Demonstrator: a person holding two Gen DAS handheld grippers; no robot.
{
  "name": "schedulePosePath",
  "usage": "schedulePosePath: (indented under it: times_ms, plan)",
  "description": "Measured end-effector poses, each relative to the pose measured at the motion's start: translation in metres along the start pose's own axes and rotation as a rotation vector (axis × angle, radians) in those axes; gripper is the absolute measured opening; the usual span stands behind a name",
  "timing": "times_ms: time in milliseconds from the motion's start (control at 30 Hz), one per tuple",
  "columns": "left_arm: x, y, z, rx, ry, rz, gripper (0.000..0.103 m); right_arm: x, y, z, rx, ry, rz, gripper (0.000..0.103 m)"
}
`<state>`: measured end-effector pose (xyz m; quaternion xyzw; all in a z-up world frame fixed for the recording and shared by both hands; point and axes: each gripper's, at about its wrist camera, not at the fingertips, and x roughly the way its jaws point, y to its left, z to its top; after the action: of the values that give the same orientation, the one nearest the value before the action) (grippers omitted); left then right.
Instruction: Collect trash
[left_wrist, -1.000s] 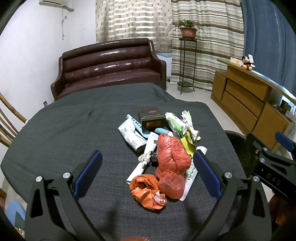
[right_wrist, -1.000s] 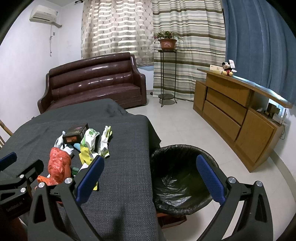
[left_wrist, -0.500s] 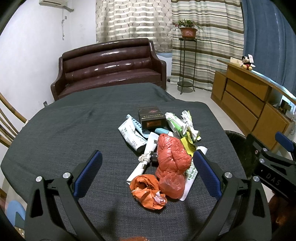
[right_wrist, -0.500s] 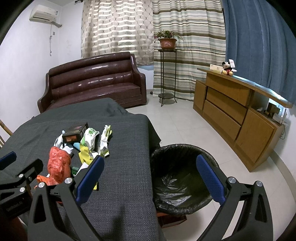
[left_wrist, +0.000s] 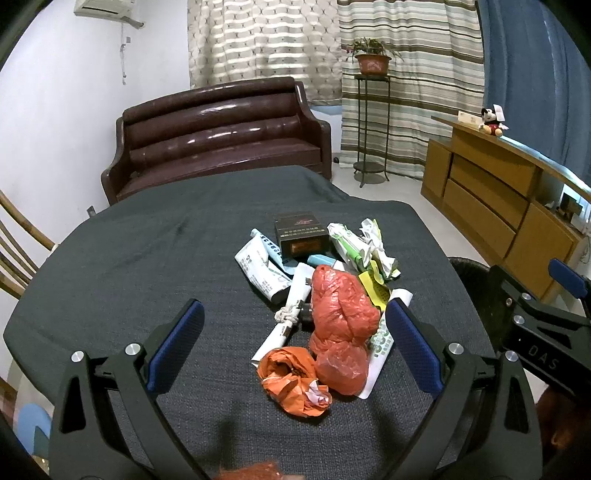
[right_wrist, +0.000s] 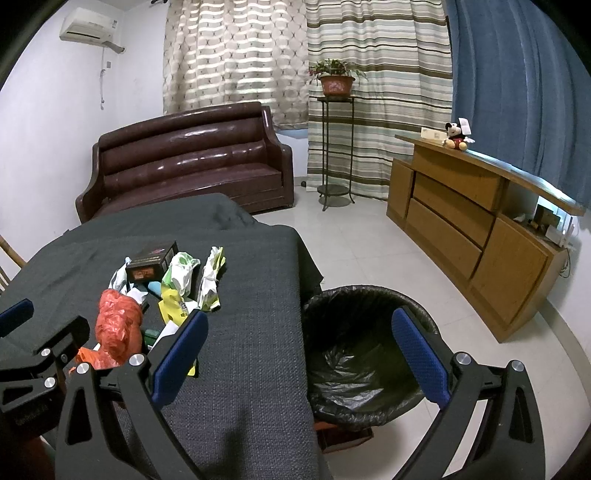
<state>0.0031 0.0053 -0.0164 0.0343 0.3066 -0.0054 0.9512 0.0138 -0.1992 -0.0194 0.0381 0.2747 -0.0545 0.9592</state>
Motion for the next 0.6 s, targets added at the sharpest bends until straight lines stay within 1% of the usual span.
schedulePosePath:
  times_ms: [333,433,600]
  plan:
    - [-0.0005,-0.0012,0.001,-0.005,-0.001,0.001,0.096,-0.0001,0.0003,0.0006,-0.001,0.0,-0.001,0.097]
    - [-0.0007,-0.0015,0.0011,-0.001,-0.001,0.003,0.096,0.0056,0.0079,-0.003,-0.003,0.002,-0.002,0.097]
    - [-0.0034,0.0015,0.0012,-0.003,0.013,0.0,0.096,0.0053,0.0078,-0.0029,-0.003,0.001,0.0,0.097]
